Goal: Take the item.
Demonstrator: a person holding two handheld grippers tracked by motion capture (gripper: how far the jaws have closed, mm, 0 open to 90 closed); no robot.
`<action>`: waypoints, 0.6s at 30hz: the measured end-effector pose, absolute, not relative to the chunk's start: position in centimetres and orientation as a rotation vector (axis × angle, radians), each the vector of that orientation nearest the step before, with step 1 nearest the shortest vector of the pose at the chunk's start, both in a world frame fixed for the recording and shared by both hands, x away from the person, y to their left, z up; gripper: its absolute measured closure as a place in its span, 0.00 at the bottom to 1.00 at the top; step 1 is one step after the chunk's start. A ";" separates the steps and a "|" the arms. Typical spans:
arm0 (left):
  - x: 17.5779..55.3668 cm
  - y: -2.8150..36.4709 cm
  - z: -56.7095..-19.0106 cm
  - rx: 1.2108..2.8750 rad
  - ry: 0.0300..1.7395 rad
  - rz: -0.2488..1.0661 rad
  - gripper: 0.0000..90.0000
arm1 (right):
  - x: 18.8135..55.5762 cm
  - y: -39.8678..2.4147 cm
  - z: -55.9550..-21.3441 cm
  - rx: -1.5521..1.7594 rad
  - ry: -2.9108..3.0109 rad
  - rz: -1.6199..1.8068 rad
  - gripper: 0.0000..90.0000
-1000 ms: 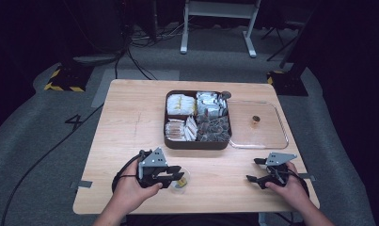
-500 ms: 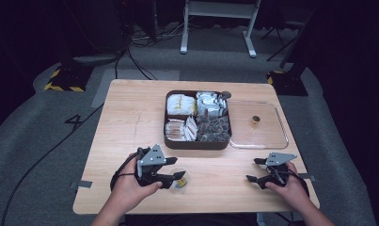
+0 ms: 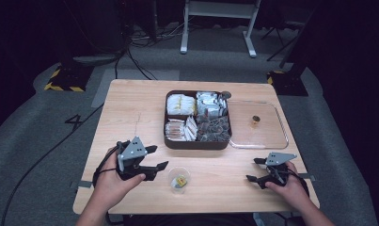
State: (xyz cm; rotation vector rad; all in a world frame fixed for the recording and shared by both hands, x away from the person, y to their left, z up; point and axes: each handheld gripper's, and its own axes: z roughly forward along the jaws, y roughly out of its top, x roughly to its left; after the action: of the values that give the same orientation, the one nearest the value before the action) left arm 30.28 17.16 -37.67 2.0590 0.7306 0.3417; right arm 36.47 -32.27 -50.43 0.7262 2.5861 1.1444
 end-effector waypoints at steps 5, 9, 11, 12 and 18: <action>30.4 18.9 -38.3 2.086 0.797 0.403 0.35 | 36.5 -32.3 -50.4 0.726 2.586 1.144 0.21; 30.7 20.2 -39.4 2.109 0.830 0.444 0.34 | 36.4 -32.3 -50.4 0.727 2.582 1.143 0.21; 30.9 20.8 -40.0 2.106 0.834 0.448 0.34 | 36.4 -32.3 -50.4 0.729 2.583 1.143 0.21; 30.9 21.0 -40.3 2.103 0.839 0.447 0.34 | 36.4 -32.3 -50.4 0.728 2.584 1.142 0.21; 31.1 22.4 -41.6 2.093 0.906 0.451 0.31 | 36.4 -32.3 -50.4 0.730 2.583 1.143 0.21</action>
State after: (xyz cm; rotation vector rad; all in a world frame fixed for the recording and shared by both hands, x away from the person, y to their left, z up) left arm 31.12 22.45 -41.61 2.0927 0.9055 0.4514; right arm 36.38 -32.30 -50.43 0.7298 2.5834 1.1425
